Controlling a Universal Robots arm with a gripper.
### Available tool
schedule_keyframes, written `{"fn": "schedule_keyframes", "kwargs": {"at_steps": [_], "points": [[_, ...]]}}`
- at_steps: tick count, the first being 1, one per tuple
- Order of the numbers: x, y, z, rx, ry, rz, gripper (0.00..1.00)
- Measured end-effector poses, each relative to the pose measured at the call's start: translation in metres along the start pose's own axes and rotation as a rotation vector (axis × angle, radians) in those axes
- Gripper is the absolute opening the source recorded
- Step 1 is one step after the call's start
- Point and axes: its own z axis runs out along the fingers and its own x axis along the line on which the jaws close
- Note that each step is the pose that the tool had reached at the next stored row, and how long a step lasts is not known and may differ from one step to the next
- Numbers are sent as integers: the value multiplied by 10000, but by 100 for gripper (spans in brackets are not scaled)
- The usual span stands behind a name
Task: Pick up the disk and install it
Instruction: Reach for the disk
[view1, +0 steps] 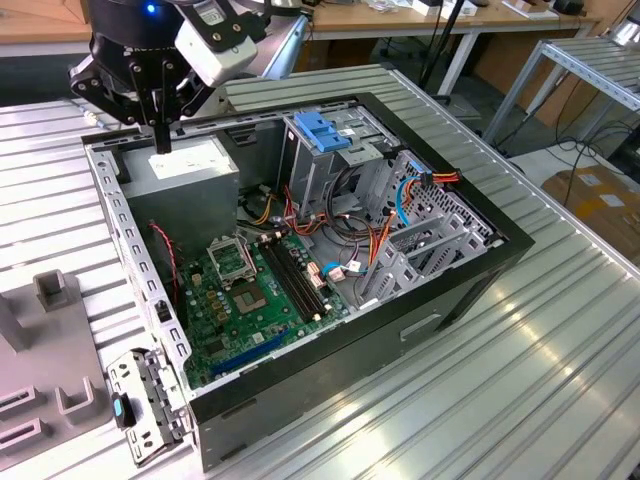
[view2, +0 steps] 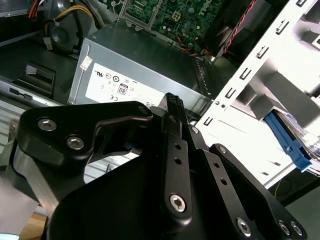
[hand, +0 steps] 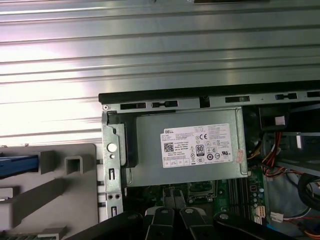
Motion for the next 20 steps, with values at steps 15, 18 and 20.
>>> {"fn": "schedule_keyframes", "kwargs": {"at_steps": [15,18,20], "points": [[76,-6,-2,0,0,0,11],[109,-8,-3,0,0,0,11],[147,-11,-4,0,0,1,11]]}}
